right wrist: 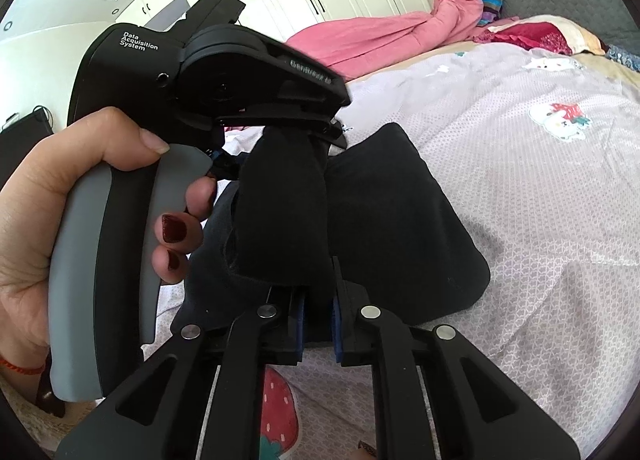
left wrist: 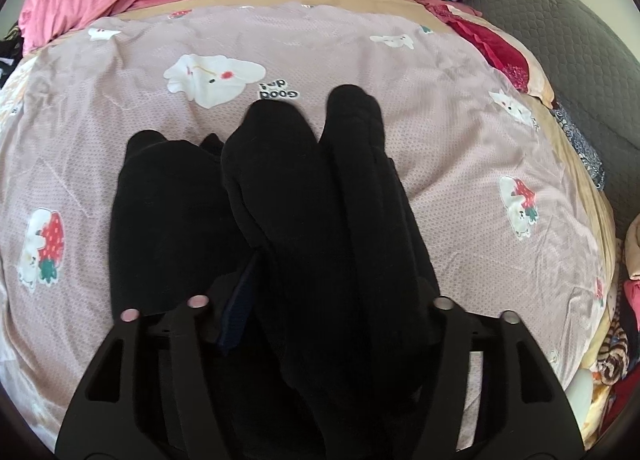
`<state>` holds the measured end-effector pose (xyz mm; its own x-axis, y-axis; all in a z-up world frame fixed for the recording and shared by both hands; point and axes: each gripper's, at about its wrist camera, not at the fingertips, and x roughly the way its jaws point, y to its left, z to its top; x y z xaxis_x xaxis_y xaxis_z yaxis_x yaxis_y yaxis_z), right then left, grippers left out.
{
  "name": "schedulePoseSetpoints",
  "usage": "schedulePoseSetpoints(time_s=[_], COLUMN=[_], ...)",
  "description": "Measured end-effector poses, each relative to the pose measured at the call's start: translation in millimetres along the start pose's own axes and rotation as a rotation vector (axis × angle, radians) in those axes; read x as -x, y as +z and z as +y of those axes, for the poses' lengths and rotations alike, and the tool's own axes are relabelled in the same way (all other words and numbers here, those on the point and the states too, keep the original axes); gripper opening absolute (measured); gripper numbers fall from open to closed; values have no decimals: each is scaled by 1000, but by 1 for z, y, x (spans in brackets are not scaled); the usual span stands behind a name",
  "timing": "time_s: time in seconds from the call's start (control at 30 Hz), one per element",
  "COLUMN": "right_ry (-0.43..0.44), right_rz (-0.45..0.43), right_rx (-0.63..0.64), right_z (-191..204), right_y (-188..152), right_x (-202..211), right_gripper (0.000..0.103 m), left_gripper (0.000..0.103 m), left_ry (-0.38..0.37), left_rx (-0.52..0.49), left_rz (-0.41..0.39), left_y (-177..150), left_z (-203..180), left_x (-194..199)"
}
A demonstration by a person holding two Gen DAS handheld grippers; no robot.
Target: Fold small clothes
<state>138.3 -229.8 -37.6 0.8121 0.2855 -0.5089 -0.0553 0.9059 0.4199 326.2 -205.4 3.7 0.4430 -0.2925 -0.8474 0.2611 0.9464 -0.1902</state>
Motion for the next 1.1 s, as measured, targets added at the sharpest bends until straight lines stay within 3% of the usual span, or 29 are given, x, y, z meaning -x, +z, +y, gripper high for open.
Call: schedulePoseSetpoints(time_s=[0.3,0.37,0.63,0.7,0.77,0.83,0.97,1.1], right_ry=[16,19,29,34,65,104,165,192], right_rz=[23,29,63,68,71,64,88,136], right_rx=[-47,-66,-96,-98,-108,-117,-130,-151], right_z=[-10,-18,-35,-36,-37,-40,-42,-51], right_y=[-4,-1,3,3,5,11,25,43], right_x=[3,1,-2,-1,3,8,9,-1], right_gripper=[14,18,25,30,50,61,71,75], left_gripper=[70,72,74,74,74,74,79,79], left_ry=[-38,-60,-102,-112,-120,-131,-148,-84], left_rx=[-29,-23,-8,6,18,30,65,91], left_rz=[8,10,-14,-21,-36,-53,-91,-138], left_y=[-4,-4,-6,-6,-4,-3,-2,-4], left_z=[-6,-7,-3,2,8,14,34,64], left_x=[-1,2,13,17,23,31,46,58])
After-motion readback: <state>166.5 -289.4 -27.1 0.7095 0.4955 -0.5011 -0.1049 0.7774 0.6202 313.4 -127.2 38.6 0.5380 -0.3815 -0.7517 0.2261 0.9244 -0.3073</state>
